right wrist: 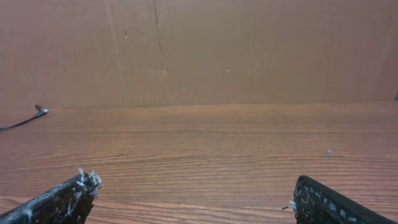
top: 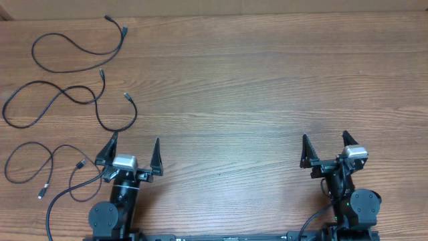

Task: Untangle cables

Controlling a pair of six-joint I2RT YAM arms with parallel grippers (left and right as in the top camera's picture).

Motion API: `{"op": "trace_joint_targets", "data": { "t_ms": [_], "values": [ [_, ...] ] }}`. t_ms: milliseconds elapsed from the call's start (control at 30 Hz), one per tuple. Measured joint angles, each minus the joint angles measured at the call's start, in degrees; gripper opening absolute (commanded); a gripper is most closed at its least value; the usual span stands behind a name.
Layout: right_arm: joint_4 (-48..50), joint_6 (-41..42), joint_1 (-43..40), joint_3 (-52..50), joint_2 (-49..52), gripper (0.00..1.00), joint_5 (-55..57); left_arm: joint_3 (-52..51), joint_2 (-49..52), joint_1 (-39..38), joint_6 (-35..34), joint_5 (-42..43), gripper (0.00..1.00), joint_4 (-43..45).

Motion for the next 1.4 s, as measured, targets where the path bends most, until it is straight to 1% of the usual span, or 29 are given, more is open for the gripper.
{"op": "trace_joint_targets", "data": {
  "t_ms": [167,300,367,567,867,1400],
  "values": [
    [-0.02,0.00,0.00,0.00,0.00,1.00,0.00,-0.96,0.00,-0.02,-0.50,-2.97,1.00,-3.67],
    [-0.02,0.00,0.00,0.00,0.00,1.00,0.02,-1.09,-0.02,0.00,-3.69,-8.17,1.00,-8.13],
    [-0.02,0.00,0.00,0.00,0.00,1.00,0.00,-1.09,-0.04,0.00,-4.96,-10.43,0.99,-8.28],
    [-0.02,0.00,0.00,0.00,0.00,1.00,0.00,-1.09,-0.04,0.00,-4.81,-13.60,1.00,-8.46],
    [-0.02,-0.02,0.00,0.00,0.00,1.00,0.00,-1.09,-0.04,0.00,-0.74,-13.99,1.00,-8.46],
    [0.00,-0.02,0.00,0.00,0.00,1.00,0.00,-1.09,-0.04,0.00,-0.35,-13.94,1.00,-8.46]
  ]
}}
